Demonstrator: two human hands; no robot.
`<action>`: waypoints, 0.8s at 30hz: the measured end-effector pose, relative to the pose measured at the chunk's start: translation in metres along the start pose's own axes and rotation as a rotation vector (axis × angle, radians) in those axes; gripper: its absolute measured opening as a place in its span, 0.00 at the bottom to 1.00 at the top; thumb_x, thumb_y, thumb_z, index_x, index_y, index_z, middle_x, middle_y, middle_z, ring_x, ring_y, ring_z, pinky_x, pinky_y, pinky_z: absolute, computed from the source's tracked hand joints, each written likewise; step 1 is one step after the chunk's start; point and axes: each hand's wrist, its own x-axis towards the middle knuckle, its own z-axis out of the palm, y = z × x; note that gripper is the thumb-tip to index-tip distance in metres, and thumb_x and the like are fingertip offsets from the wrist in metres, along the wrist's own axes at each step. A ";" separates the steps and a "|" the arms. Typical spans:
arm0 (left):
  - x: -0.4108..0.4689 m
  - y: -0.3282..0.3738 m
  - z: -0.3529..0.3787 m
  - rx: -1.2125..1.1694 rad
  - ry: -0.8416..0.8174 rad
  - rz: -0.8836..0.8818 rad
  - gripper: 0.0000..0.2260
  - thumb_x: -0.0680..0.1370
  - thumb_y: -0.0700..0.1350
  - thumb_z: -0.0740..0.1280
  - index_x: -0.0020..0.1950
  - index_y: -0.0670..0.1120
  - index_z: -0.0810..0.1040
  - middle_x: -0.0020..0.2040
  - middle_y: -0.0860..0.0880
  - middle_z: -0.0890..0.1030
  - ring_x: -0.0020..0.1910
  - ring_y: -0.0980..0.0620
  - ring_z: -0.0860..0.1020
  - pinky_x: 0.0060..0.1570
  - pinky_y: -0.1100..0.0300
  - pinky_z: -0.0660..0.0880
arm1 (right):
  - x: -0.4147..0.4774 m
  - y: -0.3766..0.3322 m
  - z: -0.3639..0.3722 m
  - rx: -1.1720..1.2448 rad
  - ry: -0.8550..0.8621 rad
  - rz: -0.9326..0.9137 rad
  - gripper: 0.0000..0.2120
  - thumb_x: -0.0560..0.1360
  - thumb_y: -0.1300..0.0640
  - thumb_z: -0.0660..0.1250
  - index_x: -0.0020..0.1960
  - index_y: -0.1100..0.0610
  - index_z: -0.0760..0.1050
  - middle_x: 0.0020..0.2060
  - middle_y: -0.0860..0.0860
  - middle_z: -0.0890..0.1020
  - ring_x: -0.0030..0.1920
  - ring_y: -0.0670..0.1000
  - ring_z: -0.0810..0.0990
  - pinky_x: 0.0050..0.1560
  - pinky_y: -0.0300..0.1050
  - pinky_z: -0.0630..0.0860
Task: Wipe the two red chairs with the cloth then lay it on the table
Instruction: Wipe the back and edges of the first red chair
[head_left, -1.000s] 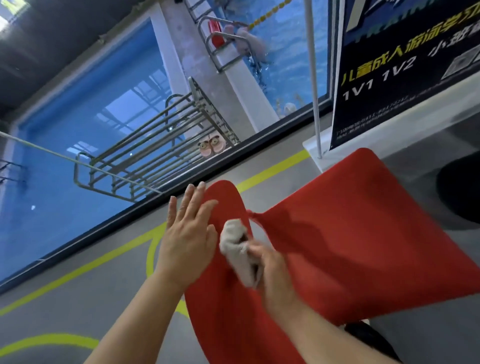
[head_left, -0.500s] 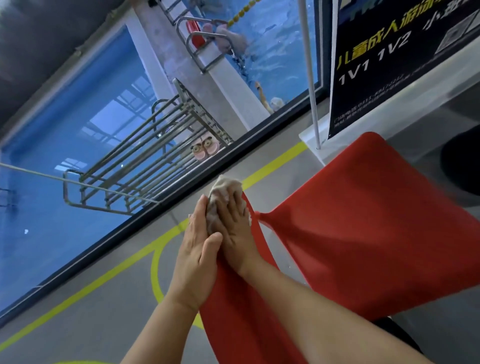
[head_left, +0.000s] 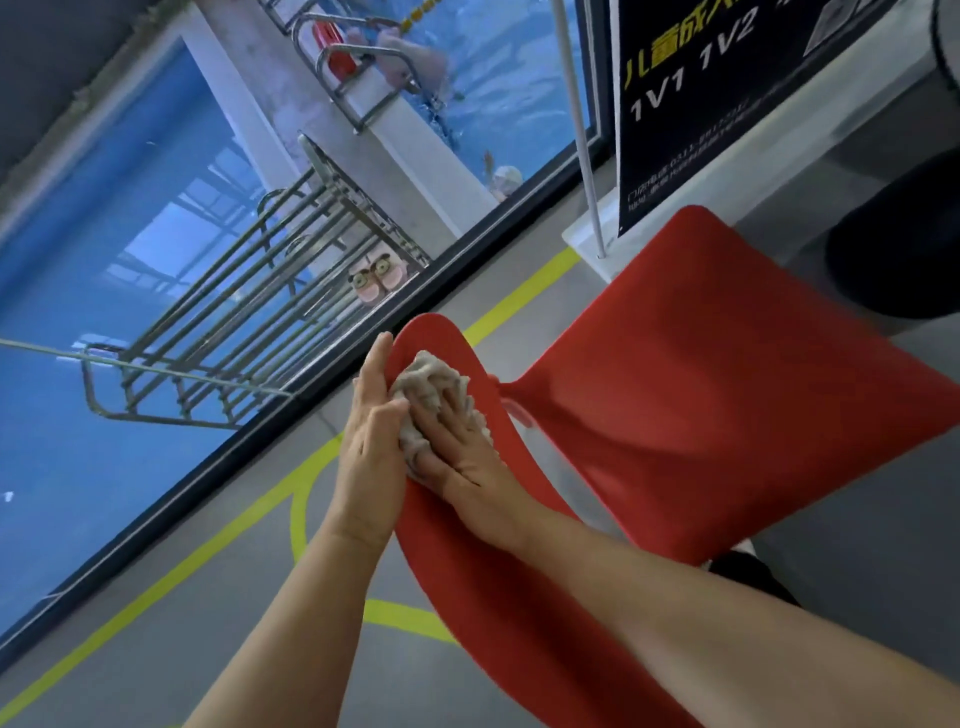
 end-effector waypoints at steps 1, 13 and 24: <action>-0.004 0.000 -0.001 0.041 0.008 -0.003 0.31 0.68 0.50 0.57 0.72 0.50 0.61 0.71 0.50 0.67 0.69 0.56 0.66 0.67 0.57 0.66 | -0.009 -0.002 -0.002 -0.020 -0.034 -0.016 0.25 0.81 0.58 0.55 0.73 0.48 0.47 0.75 0.45 0.45 0.76 0.50 0.35 0.75 0.60 0.36; -0.078 -0.002 0.019 0.657 0.023 0.154 0.26 0.73 0.44 0.53 0.72 0.53 0.59 0.76 0.53 0.55 0.73 0.63 0.49 0.71 0.66 0.36 | -0.116 -0.023 -0.021 -0.038 -0.347 0.060 0.24 0.81 0.60 0.54 0.74 0.49 0.51 0.73 0.37 0.44 0.70 0.30 0.36 0.73 0.34 0.32; -0.052 0.002 0.022 1.339 -0.046 0.050 0.27 0.77 0.47 0.54 0.75 0.48 0.51 0.77 0.45 0.44 0.75 0.50 0.39 0.73 0.53 0.36 | -0.106 0.002 -0.032 -0.117 -0.452 0.190 0.25 0.81 0.55 0.54 0.75 0.48 0.49 0.72 0.37 0.43 0.70 0.35 0.35 0.69 0.36 0.32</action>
